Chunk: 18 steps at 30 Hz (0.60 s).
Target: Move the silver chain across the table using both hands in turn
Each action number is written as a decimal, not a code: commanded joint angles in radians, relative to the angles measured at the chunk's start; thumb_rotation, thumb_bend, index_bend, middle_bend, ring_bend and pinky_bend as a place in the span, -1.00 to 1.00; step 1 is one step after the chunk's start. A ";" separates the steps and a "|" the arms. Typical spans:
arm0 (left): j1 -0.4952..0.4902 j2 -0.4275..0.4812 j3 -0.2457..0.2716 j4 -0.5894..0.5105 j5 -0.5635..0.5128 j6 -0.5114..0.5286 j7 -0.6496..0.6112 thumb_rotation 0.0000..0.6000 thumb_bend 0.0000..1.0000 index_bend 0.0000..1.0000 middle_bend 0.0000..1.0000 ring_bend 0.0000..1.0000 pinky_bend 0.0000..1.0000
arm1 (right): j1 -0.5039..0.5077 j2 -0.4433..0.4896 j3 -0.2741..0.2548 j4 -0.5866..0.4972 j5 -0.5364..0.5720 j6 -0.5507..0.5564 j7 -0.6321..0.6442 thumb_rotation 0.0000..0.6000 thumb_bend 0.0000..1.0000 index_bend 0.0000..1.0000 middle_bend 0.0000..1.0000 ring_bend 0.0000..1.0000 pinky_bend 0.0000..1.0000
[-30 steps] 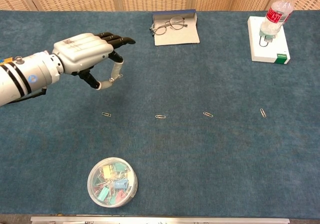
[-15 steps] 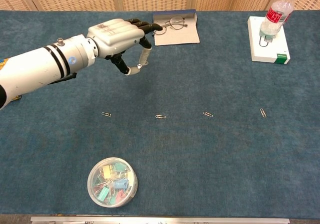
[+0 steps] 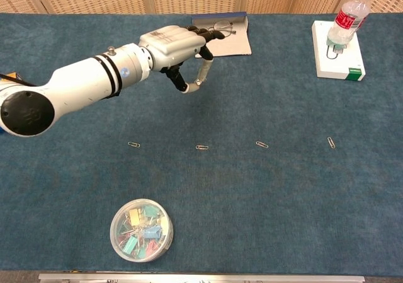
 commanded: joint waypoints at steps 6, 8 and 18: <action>-0.043 -0.049 -0.019 0.046 -0.008 -0.014 -0.042 1.00 -0.33 0.12 -1.00 -1.00 -1.00 | -0.003 -0.009 0.002 0.023 0.004 -0.006 0.021 1.00 -0.32 -0.40 -0.60 -0.76 -0.36; -0.055 -0.062 -0.024 0.058 -0.010 -0.017 -0.049 1.00 -0.33 0.12 -1.00 -1.00 -1.00 | -0.006 -0.008 0.002 0.025 0.004 -0.005 0.024 1.00 -0.32 -0.40 -0.60 -0.76 -0.36; -0.091 -0.106 -0.029 0.119 -0.013 -0.024 -0.083 1.00 -0.34 -0.57 -1.00 -1.00 -1.00 | -0.013 -0.001 0.004 0.024 0.006 -0.004 0.027 1.00 -0.32 -0.40 -0.60 -0.76 -0.36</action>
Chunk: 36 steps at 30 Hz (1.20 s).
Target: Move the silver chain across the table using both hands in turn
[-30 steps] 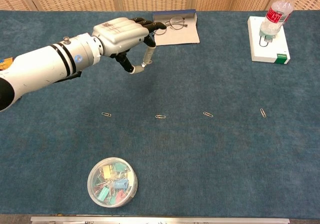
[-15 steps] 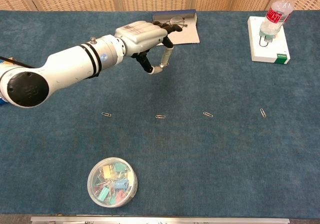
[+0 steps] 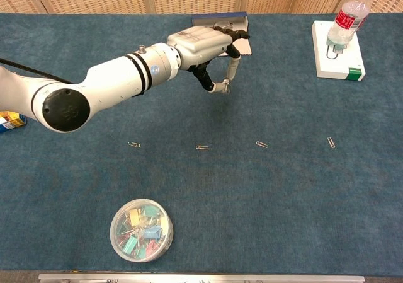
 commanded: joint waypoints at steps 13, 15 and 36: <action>0.061 0.101 0.040 -0.143 -0.015 0.110 0.038 1.00 -0.79 -1.00 -1.00 -1.00 -1.00 | -0.005 0.014 0.002 -0.039 -0.013 0.018 -0.026 1.00 -0.32 -0.40 -0.60 -0.76 -0.36; 0.088 0.143 0.057 -0.206 -0.023 0.149 0.067 1.00 -0.79 -1.00 -1.00 -1.00 -1.00 | -0.006 0.020 0.002 -0.054 -0.016 0.024 -0.039 1.00 -0.32 -0.40 -0.60 -0.76 -0.36; 0.482 0.605 0.334 -0.723 0.086 0.577 0.230 1.00 -0.79 -0.73 -1.00 -1.00 -1.00 | 0.091 0.009 0.032 -0.176 -0.088 0.014 -0.199 1.00 -0.32 -0.31 -0.56 -0.76 -0.36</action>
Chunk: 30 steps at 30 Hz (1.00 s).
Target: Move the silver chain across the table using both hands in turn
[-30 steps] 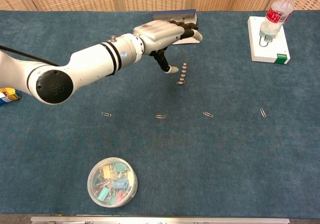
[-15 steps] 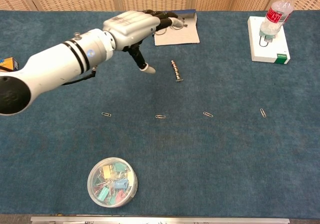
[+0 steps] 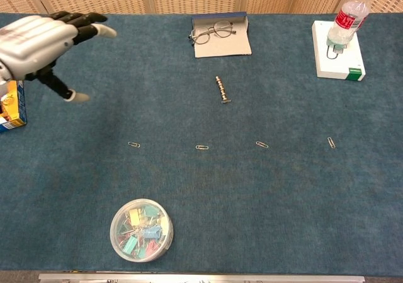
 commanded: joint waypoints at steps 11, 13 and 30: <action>0.223 0.133 0.132 -0.001 0.051 0.102 -0.045 1.00 -0.79 -0.68 -1.00 -1.00 -1.00 | 0.173 -0.087 0.007 0.165 -0.140 -0.102 0.100 1.00 -0.32 -0.28 -0.49 -0.74 -0.36; 0.247 0.137 0.138 0.015 0.053 0.108 -0.057 1.00 -0.79 -0.67 -1.00 -1.00 -1.00 | 0.209 -0.110 0.005 0.214 -0.160 -0.126 0.126 1.00 -0.32 -0.28 -0.48 -0.75 -0.36; 0.399 0.116 0.127 0.202 0.078 0.112 -0.217 1.00 -0.79 -0.59 -1.00 -1.00 -1.00 | 0.482 -0.241 -0.044 0.440 -0.263 -0.338 0.221 1.00 0.45 -0.28 -0.60 -0.77 -0.42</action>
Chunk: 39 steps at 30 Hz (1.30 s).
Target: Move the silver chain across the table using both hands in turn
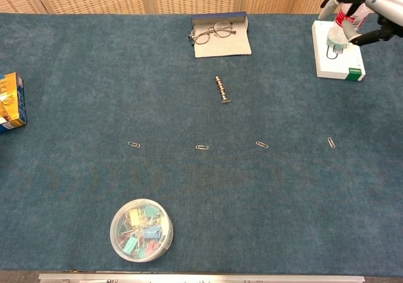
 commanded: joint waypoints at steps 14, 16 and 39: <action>0.070 -0.016 -0.036 0.037 0.007 -0.009 -0.018 1.00 -0.79 -0.58 -1.00 -1.00 -1.00 | 0.164 -0.107 -0.070 0.094 -0.074 -0.075 0.009 1.00 1.00 -0.28 -0.68 -0.91 -0.70; 0.075 -0.018 -0.040 0.040 0.009 -0.013 -0.014 1.00 -0.79 -0.58 -1.00 -1.00 -1.00 | 0.183 -0.123 -0.080 0.105 -0.083 -0.083 -0.001 1.00 1.00 -0.28 -0.71 -0.95 -0.75; 0.124 -0.029 -0.064 0.073 0.042 -0.044 -0.021 1.00 -0.79 -0.55 -1.00 -1.00 -1.00 | 0.316 -0.311 -0.142 0.273 -0.063 -0.198 0.018 1.00 1.00 -0.28 -0.81 -1.00 -0.86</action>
